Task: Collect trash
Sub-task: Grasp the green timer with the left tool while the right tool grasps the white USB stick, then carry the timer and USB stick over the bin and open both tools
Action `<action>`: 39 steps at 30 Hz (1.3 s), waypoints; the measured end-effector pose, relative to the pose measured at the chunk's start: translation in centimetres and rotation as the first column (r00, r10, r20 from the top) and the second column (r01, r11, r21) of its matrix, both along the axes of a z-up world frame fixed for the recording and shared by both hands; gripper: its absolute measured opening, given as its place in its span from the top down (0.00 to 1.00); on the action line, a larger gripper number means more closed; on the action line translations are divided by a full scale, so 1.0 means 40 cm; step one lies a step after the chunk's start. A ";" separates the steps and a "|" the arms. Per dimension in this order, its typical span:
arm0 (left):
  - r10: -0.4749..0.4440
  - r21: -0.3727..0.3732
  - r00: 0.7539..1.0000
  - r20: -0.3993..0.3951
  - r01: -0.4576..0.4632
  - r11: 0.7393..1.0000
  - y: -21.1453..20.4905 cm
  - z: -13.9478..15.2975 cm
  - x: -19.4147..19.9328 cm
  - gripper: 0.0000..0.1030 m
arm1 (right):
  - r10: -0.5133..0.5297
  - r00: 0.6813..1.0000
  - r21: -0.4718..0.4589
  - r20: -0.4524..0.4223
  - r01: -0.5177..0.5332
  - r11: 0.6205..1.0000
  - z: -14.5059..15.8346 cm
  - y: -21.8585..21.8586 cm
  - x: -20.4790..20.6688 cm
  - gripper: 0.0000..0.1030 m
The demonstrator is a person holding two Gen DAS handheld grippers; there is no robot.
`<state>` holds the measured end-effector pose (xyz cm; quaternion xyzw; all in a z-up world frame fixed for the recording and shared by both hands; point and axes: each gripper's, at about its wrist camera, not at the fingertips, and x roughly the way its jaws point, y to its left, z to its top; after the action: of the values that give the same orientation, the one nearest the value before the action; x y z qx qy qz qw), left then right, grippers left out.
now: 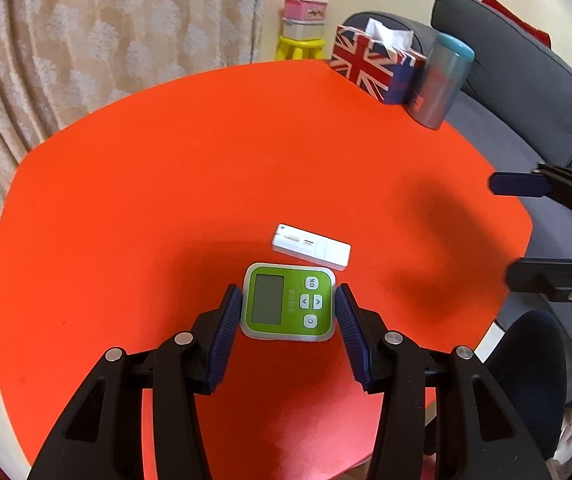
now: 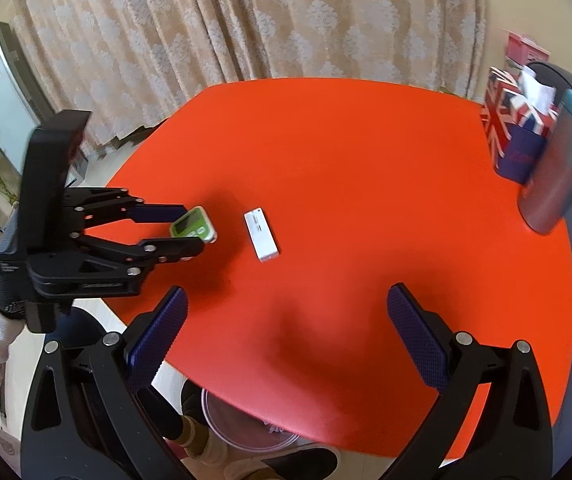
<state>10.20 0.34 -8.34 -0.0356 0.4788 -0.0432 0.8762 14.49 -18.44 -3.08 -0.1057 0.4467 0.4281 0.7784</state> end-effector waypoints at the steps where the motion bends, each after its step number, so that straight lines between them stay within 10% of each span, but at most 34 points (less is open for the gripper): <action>1: 0.004 -0.001 1.000 0.003 -0.004 1.000 0.005 0.003 -0.002 0.54 | 0.007 1.000 -0.003 -0.001 -0.007 1.000 -0.003 0.010 0.004 0.05; 15: 0.062 -0.042 0.998 0.023 -0.061 0.997 0.090 0.016 -0.023 0.54 | 0.153 0.988 -0.113 -0.010 -0.153 0.982 -0.085 0.183 0.042 0.05; 30: 0.087 -0.076 0.996 0.014 -0.085 0.993 0.132 -0.022 -0.031 0.54 | 0.224 0.975 -0.204 -0.001 -0.219 0.954 -0.161 0.288 0.043 0.80; 39: 0.075 -0.086 0.997 0.024 -0.073 0.994 0.109 -0.015 -0.048 0.54 | 0.183 0.983 -0.184 0.012 -0.177 0.967 -0.135 0.254 0.044 0.81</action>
<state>8.28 4.69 -8.93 -0.0901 0.4630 -0.0316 0.8812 16.27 -8.28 -8.49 -0.2227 0.4610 0.4528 0.7299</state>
